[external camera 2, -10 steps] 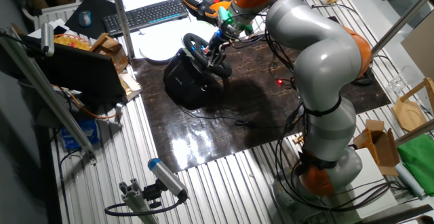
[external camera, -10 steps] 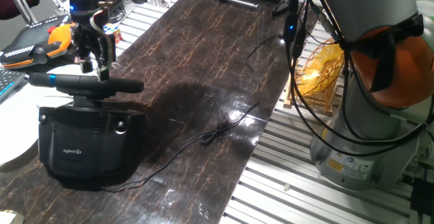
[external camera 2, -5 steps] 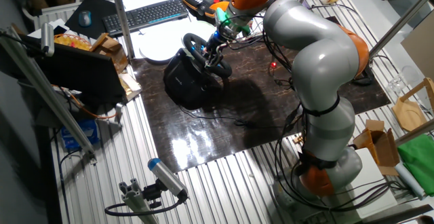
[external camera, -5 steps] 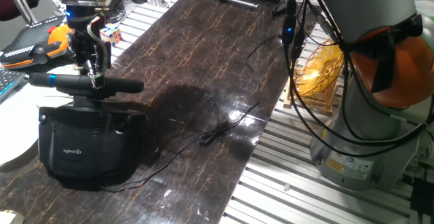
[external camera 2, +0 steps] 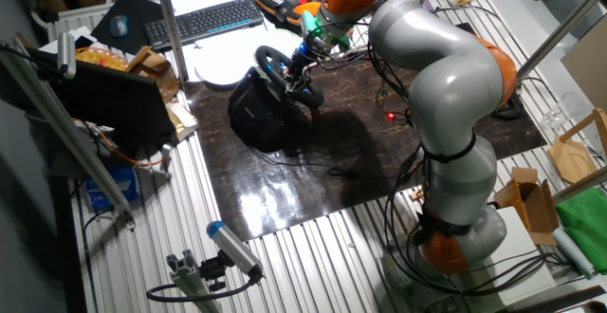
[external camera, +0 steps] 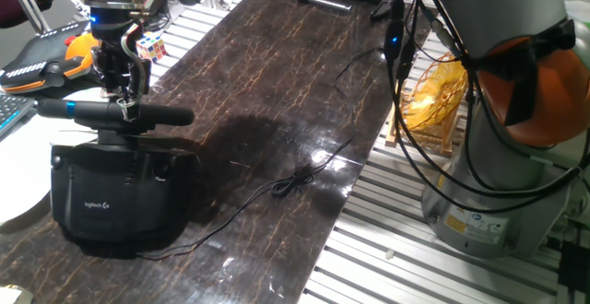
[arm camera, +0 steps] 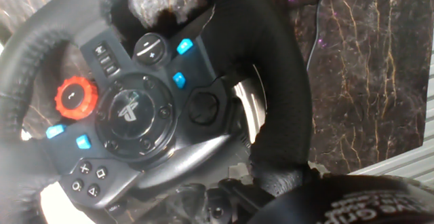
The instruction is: Rotate the steering wheel 90 degrees counterclockwise
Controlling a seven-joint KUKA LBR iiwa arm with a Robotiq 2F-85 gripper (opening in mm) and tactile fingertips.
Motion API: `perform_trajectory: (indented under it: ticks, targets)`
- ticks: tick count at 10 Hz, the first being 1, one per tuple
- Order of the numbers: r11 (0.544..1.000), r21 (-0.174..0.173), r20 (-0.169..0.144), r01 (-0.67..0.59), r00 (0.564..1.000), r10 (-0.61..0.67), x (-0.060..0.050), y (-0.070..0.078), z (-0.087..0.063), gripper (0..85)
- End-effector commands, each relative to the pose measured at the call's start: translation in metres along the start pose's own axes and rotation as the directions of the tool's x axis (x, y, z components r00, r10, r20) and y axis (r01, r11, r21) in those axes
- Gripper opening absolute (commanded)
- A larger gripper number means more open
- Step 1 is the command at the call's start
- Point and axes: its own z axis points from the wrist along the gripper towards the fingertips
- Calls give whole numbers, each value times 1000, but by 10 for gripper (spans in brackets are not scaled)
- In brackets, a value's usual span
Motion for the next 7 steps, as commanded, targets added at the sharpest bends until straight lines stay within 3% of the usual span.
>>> perform_trajectory:
  ticks: [1, 2, 4, 7]
  targets:
    - [1000, -1, 3, 7, 1000, -7, 0, 0, 0, 47]
    - [1000, -3, 12, 10, 1000, -10, -2, 0, -1, 7]
    - [1000, -6, 37, 4, 999, -3, -6, 1, -2, 7]
    - [999, -7, 33, 41, 999, -40, -15, 1, -3, 7]
